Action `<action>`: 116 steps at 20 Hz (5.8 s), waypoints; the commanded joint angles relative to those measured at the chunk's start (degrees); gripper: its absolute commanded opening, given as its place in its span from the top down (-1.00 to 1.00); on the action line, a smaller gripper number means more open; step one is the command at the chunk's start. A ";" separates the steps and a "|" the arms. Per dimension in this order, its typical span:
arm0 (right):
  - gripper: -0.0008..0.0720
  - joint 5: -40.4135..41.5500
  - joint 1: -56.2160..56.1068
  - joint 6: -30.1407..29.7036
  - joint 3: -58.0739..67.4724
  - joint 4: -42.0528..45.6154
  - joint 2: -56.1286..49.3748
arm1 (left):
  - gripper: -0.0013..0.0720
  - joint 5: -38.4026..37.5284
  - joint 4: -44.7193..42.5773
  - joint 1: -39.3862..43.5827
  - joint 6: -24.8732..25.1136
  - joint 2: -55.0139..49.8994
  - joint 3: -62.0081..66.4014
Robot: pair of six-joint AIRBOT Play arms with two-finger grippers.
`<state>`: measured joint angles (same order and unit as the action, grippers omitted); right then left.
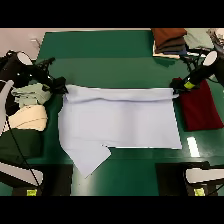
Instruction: Fold the shirts.
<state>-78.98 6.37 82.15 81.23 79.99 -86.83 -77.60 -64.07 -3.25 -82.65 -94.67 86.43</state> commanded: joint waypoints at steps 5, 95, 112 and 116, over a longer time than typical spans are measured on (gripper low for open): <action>0.38 -4.11 4.44 -1.31 -5.66 -14.49 8.17 | -0.50 0.37 -4.17 1.49 -2.86 10.58 -8.98; -0.42 -1.25 17.40 -14.75 -9.75 -23.47 -6.12 | 0.90 20.96 9.16 6.23 -3.06 21.88 -25.42; 0.94 -4.31 3.85 -17.40 0.90 -33.97 3.65 | 0.90 35.01 13.60 32.70 -11.65 -3.63 -6.86; 0.94 -2.29 -4.24 -12.48 7.52 -33.92 8.66 | 0.90 33.57 14.38 34.91 -11.61 -8.79 -2.84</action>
<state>-82.50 6.96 66.61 84.47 46.15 -81.69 -42.98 -50.61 30.02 -94.21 -99.59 80.44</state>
